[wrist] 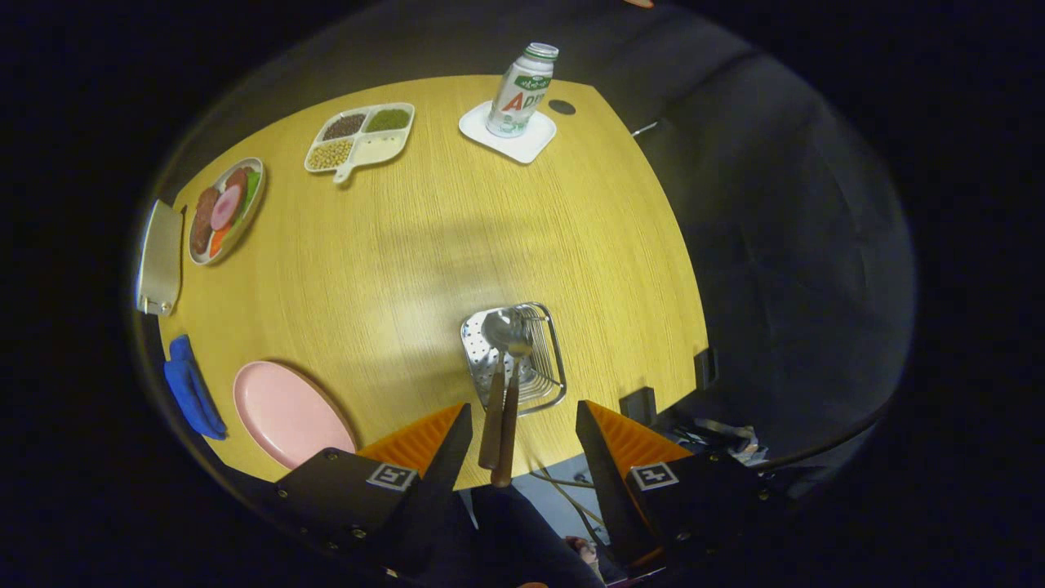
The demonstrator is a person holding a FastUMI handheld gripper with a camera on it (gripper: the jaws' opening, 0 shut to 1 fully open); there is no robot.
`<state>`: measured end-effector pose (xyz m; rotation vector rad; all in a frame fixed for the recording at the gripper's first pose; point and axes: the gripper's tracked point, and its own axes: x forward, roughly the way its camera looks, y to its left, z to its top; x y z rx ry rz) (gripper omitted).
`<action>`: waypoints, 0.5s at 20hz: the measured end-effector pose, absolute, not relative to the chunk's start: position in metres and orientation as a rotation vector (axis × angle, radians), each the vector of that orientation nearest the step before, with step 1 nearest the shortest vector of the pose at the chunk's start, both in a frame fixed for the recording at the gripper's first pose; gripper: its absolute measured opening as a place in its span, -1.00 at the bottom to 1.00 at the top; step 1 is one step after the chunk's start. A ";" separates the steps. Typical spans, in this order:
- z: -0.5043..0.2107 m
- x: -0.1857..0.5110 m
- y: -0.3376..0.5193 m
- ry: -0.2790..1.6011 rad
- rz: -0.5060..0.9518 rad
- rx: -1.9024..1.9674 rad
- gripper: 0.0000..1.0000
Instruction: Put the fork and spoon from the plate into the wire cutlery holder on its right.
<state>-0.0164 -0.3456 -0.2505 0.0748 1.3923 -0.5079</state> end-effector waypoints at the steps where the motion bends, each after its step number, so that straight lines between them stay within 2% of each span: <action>1: -0.249 -0.008 -0.345 1.320 -0.502 0.083 0.60; 6: -0.234 0.018 -0.348 1.007 -0.499 0.076 0.60; 10: -0.187 0.046 -0.341 0.682 -0.476 0.110 0.60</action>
